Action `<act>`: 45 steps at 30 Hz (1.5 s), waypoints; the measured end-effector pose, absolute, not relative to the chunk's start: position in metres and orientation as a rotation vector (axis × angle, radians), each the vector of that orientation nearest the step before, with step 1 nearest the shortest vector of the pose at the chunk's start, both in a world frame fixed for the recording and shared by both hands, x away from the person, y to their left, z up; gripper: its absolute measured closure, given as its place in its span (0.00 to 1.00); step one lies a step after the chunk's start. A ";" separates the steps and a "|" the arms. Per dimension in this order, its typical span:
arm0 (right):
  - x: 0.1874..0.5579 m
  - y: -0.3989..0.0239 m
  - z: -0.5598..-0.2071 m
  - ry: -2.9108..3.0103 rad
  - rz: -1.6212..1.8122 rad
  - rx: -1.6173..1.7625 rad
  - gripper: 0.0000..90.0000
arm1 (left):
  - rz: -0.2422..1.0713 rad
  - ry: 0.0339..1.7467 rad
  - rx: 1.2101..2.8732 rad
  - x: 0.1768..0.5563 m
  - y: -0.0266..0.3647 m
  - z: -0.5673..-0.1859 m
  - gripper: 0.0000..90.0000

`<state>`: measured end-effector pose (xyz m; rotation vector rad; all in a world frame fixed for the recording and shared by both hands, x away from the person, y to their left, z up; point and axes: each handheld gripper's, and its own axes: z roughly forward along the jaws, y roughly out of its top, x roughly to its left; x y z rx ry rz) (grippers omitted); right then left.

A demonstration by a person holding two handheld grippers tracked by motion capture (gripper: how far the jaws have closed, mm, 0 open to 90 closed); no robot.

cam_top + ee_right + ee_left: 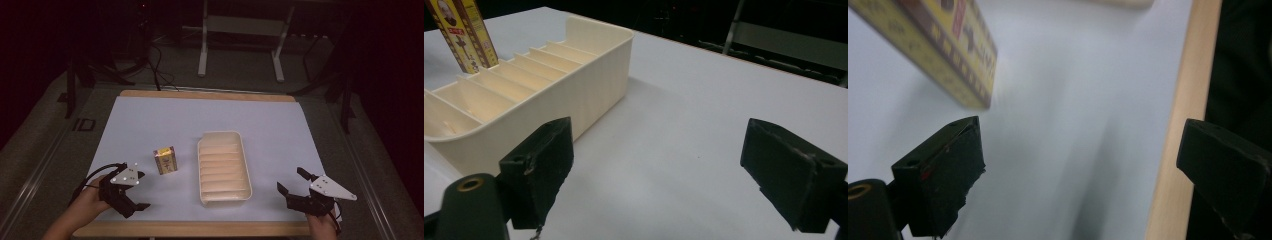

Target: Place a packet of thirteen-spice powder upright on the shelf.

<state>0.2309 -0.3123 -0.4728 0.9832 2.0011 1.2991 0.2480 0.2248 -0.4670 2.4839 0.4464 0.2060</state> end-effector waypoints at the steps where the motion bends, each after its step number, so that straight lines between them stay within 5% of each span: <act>1: 0.231 -0.312 -0.473 2.001 1.299 0.983 0.15 | 0.197 0.446 2.510 0.249 0.225 -0.467 0.07; 25: 0.231 -0.312 -0.473 1.996 1.293 0.985 0.15 | -0.065 0.510 2.852 0.261 0.227 -0.453 0.13; 38: 0.231 -0.312 -0.473 2.003 1.290 0.984 0.15 | 0.026 0.553 2.855 0.266 0.226 -0.437 0.15; 45: 0.231 -0.311 -0.473 2.005 1.291 0.981 0.15 | -0.076 0.732 2.725 0.281 0.232 -0.420 0.16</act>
